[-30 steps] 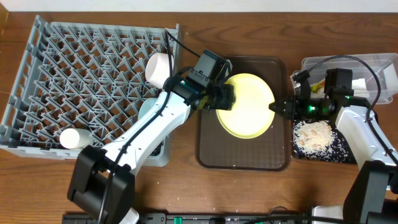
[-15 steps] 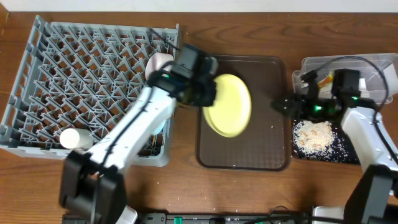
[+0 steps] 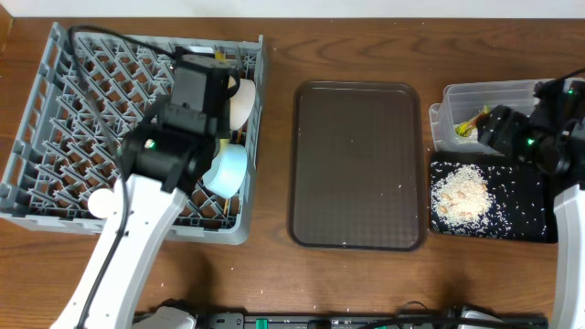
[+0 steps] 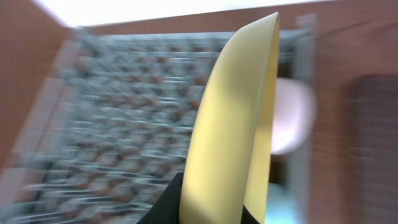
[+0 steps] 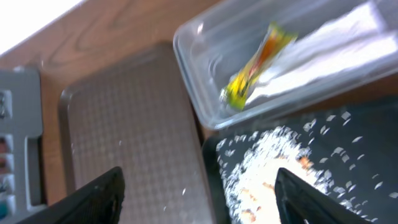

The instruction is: Sort waste into correct bins and load items into the dishwasher

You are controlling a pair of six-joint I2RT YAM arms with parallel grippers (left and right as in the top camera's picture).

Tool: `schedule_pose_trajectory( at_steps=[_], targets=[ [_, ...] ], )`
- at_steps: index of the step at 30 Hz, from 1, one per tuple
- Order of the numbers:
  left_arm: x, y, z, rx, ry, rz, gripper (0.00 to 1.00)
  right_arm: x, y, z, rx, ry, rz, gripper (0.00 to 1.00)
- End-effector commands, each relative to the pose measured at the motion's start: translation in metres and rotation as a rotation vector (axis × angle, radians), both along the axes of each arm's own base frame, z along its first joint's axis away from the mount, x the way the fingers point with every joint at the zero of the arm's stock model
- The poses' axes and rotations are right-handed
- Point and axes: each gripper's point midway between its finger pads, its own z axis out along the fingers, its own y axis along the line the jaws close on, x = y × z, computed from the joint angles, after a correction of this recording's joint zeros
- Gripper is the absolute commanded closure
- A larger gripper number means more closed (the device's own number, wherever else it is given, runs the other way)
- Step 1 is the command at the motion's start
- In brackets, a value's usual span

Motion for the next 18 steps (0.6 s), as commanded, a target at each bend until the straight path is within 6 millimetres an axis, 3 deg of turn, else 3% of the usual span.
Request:
schedule_pose_trajectory(
  at_steps=[1, 4, 8, 18],
  targets=[
    [0.006, 0.044, -0.007, 0.375, 0.083, 0.095, 0.92, 0.001, -0.007, 0.003, -0.025, -0.002, -0.046, 0.23],
    [0.018, 0.046, -0.028, 0.509, 0.183, 0.054, 0.93, 0.002, -0.007, 0.001, -0.020, 0.005, -0.043, 0.23],
    [0.036, 0.040, -0.059, 0.542, 0.248, 0.027, 0.93, 0.002, -0.006, 0.000, -0.019, 0.007, -0.043, 0.23],
    [0.055, 0.022, -0.108, 0.454, 0.317, -0.051, 0.92, -0.002, -0.005, -0.002, -0.015, 0.024, -0.040, 0.22]
  ],
)
